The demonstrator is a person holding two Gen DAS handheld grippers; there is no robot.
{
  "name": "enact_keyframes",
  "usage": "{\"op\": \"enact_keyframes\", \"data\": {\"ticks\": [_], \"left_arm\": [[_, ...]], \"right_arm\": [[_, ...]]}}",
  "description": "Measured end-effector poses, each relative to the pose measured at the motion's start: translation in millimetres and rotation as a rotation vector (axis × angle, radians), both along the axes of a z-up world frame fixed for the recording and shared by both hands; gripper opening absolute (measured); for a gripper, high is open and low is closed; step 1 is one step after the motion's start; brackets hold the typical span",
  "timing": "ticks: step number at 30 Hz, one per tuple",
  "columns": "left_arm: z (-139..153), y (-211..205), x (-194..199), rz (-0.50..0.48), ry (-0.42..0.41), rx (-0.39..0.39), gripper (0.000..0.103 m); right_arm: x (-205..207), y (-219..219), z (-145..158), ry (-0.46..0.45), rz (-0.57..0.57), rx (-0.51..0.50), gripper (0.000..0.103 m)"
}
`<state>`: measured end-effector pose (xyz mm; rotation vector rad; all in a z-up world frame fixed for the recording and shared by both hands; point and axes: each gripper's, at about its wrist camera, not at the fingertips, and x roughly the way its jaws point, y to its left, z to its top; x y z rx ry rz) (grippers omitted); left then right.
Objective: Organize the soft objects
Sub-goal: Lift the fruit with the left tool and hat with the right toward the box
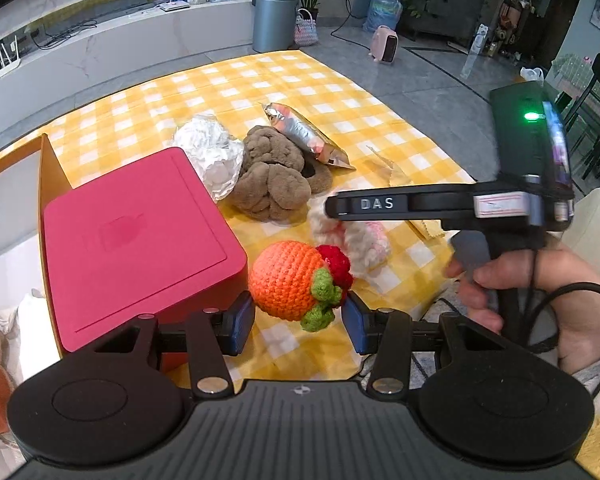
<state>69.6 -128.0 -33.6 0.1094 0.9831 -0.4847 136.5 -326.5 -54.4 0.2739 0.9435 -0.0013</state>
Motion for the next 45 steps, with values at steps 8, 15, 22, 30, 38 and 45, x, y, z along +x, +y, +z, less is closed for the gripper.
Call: {"op": "enact_keyframes", "data": {"ticks": [8, 15, 22, 30, 38, 45], "left_arm": [[-1.5, -4.3, -3.1, -0.020, 0.000, -0.009, 0.054], [1.5, -0.4, -7.1, -0.011, -0.006, -0.021, 0.054], [14.9, 6.1, -15.6, -0.016, -0.041, -0.047, 0.054], [27.3, 19.6, -19.4, 0.000, -0.044, -0.122, 0.054], [41.0, 27.3, -24.6, 0.043, -0.103, -0.131, 0.054], [56.3, 52.2, -29.4, 0.108, -0.166, -0.142, 0.054]], "right_arm": [[23.6, 17.1, -34.8, 0.172, -0.025, -0.085, 0.100], [27.6, 37.9, -45.3, 0.167, 0.059, -0.223, 0.092], [17.0, 37.1, -35.2, 0.099, 0.078, -0.188, 0.049], [4.1, 31.7, -6.4, -0.011, 0.115, -0.148, 0.049], [-7.6, 22.8, 18.1, -0.101, 0.117, -0.082, 0.049], [-14.0, 29.0, 35.2, -0.160, 0.145, -0.035, 0.050]]}}
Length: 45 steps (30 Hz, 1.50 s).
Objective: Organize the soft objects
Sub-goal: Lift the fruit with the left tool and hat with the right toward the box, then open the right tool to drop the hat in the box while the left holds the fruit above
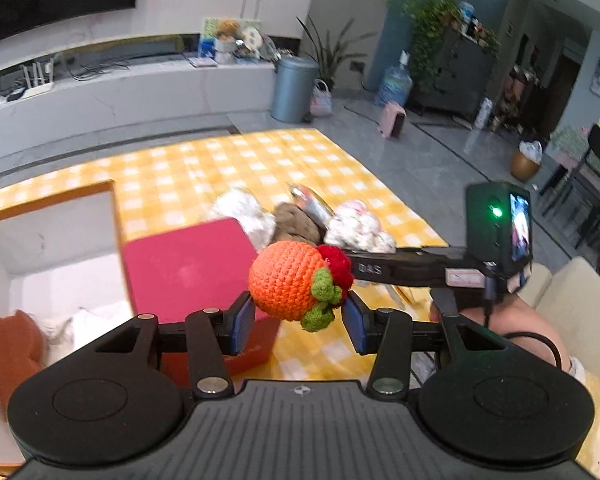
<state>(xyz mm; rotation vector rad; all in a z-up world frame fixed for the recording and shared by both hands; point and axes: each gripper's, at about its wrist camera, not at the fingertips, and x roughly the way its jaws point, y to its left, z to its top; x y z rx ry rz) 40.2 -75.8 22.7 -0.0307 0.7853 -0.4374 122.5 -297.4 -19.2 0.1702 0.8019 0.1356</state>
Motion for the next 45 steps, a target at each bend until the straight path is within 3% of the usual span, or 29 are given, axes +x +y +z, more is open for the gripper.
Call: {"op": "enact_keyframes", "data": {"ticks": [5, 17, 26, 32, 37, 42, 45], "left_arm": [[14.9, 18.6, -6.6, 0.058, -0.086, 0.030, 0.054], [28.8, 83.8, -15.5, 0.190, -0.173, -0.050, 0.054], [11.7, 146.5, -21.1, 0.384, -0.178, -0.082, 0.054], [-9.6, 185.4, -10.6, 0.423, -0.104, -0.154, 0.054], [-24.4, 199.1, -4.9, 0.433, -0.072, -0.178, 0.054], [-37.3, 208.5, -8.0, 0.455, -0.045, -0.133, 0.054], [-41.0, 211.9, -6.3, 0.481, -0.035, -0.101, 0.054]], "right_arm": [[-8.0, 4.6, 17.9, -0.057, 0.017, 0.026, 0.050], [-34.6, 32.9, 62.5, -0.190, 0.067, 0.012, 0.050], [-55.7, 95.8, 94.3, -0.264, 0.267, 0.016, 0.050], [-56.9, 172.8, 93.9, -0.262, 0.465, -0.040, 0.050], [-42.5, 235.7, 75.1, -0.217, 0.634, -0.198, 0.050], [-3.6, 281.5, 44.6, -0.099, 0.723, -0.370, 0.050], [14.7, 298.8, 26.0, -0.023, 0.751, -0.410, 0.050]]}}
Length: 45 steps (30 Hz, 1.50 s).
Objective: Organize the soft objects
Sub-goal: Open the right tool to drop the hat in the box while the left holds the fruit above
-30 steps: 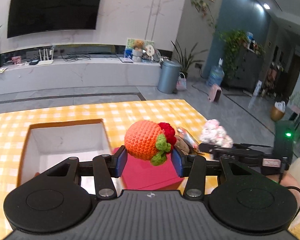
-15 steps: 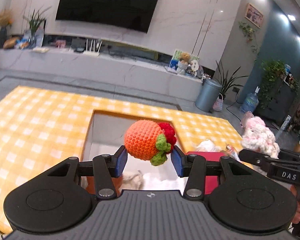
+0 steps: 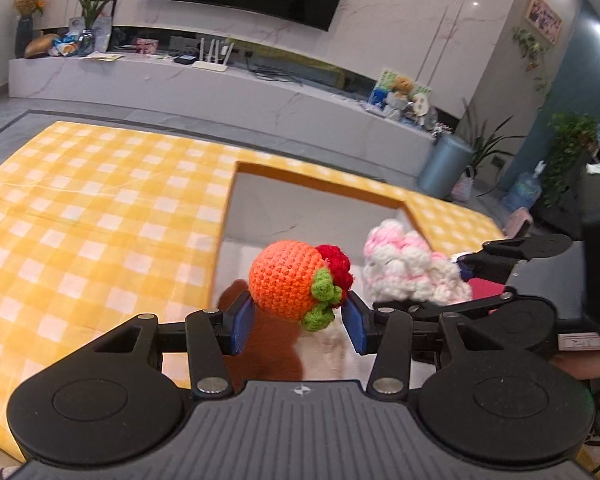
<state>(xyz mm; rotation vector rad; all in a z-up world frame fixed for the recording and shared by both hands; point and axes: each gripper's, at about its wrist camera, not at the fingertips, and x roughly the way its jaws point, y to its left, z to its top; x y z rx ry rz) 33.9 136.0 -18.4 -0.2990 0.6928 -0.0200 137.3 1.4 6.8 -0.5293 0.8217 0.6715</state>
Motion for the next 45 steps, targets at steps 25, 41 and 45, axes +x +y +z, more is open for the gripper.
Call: {"op": "enact_keyframes", "data": {"ticks": [25, 41, 45], "left_arm": [[-3.5, 15.4, -0.2, 0.012, 0.022, -0.055, 0.054], [2.8, 7.4, -1.1, 0.082, 0.038, 0.007, 0.056], [4.6, 6.8, -1.8, 0.063, 0.022, -0.019, 0.055]], "right_arm": [[-23.7, 41.0, -28.6, 0.035, 0.194, -0.214, 0.100], [-11.4, -16.9, 8.6, -0.014, -0.018, 0.193, 0.100], [-9.9, -26.1, 10.6, -0.018, -0.085, 0.257, 0.101]]}}
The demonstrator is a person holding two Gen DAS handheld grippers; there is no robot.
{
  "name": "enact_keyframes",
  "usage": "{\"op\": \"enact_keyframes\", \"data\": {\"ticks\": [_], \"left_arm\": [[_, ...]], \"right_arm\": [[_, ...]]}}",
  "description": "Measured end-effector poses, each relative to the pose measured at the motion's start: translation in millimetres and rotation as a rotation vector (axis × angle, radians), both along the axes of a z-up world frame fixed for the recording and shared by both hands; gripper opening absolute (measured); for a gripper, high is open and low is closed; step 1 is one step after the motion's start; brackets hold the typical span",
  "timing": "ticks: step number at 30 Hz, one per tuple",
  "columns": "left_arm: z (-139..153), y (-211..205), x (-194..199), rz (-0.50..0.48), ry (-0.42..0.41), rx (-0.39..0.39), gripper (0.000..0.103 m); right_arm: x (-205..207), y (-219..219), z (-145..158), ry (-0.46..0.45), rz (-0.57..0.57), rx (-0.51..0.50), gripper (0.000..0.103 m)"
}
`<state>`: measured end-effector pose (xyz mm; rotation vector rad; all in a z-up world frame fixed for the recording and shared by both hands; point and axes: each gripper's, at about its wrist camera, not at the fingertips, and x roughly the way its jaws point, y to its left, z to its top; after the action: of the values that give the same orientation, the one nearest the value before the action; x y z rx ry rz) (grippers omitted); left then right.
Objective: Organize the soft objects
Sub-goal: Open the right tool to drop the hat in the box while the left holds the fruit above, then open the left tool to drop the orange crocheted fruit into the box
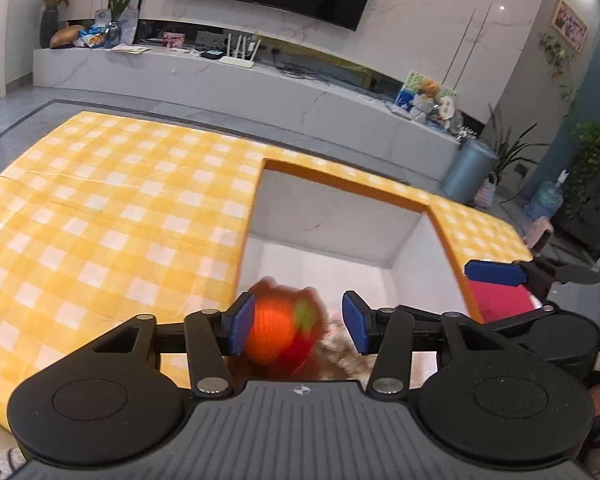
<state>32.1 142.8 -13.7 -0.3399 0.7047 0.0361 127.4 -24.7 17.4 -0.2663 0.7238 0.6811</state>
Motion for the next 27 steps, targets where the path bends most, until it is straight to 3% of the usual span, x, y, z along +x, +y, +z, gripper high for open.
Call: {"op": "enact_keyframes", "data": {"ticks": [3, 11, 14, 18, 23, 24, 27], "left_arm": [[-0.5, -1.3, 3.0, 0.000, 0.012, -0.012, 0.051], [-3.6, -12.6, 8.4, 0.019, 0.049, 0.083, 0.047], [2.4, -10.0, 2.3, 0.053, 0.023, 0.114, 0.048], [8.7, -7.3, -5.3, 0.089, -0.001, 0.186, 0.061], [9.2, 5.5, -9.7, 0.119, -0.013, 0.179, 0.072], [9.4, 7.8, -10.6, 0.125, -0.014, 0.179, 0.073], [9.5, 16.8, -13.4, 0.141, -0.018, 0.180, 0.081]], "right_arm": [[-2.6, -4.5, -2.6, -0.028, -0.051, 0.012, 0.101], [-13.8, -19.5, -4.1, -0.034, -0.064, 0.064, 0.101], [-14.4, -18.6, -7.2, 0.047, -0.020, 0.107, 0.101], [-15.2, 3.6, -11.3, 0.174, 0.108, 0.127, 0.101], [-23.9, 40.4, -18.5, 0.145, 0.187, 0.054, 0.100], [-24.7, 46.1, -20.7, 0.151, 0.206, 0.048, 0.097], [-20.8, 61.0, -27.0, 0.172, 0.249, 0.033, 0.075]]}}
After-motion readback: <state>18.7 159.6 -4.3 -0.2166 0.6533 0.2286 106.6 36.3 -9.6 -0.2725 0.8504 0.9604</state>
